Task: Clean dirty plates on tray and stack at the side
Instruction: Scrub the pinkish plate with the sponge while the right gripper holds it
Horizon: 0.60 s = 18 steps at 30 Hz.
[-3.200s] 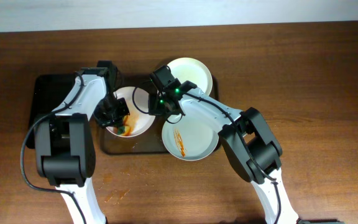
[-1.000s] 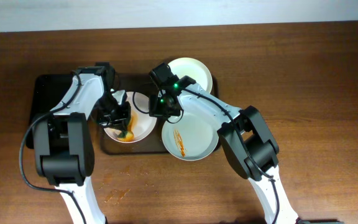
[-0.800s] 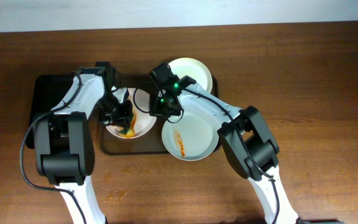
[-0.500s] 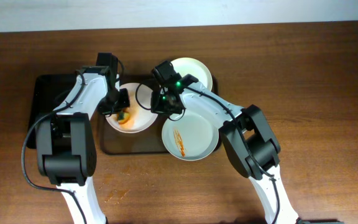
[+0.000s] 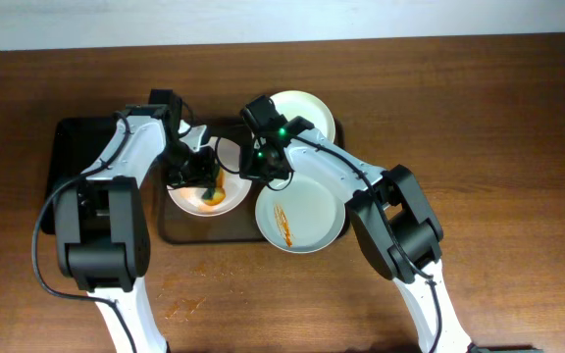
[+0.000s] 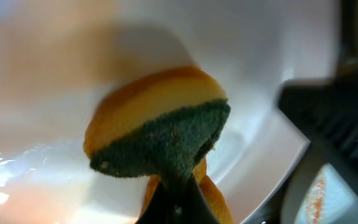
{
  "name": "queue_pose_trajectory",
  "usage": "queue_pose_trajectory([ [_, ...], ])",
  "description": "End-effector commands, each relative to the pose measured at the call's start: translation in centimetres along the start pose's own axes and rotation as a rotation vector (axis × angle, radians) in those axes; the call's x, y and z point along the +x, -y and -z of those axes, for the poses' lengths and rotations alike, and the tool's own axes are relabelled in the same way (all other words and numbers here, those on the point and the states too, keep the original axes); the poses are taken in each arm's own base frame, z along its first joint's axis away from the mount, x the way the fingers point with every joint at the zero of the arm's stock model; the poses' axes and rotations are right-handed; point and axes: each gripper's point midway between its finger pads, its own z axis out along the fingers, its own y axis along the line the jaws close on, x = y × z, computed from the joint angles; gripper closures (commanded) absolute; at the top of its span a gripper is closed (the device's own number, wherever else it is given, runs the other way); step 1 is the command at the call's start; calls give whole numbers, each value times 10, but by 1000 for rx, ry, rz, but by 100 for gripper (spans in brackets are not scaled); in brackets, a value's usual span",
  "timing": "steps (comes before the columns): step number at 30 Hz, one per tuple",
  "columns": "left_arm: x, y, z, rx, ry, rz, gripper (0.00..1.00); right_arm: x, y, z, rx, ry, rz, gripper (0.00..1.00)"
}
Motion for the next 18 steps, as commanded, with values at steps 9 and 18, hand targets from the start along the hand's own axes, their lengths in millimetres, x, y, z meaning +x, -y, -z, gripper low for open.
queue_pose_trajectory([
  [9, -1, -97, 23, -585, 123, 397, 99, 4, 7, -8, 27, -10, 1, 96],
  [18, 14, 1, -5, 13, -62, 41, 99, 5, 7, -8, 29, -13, 0, 96],
])
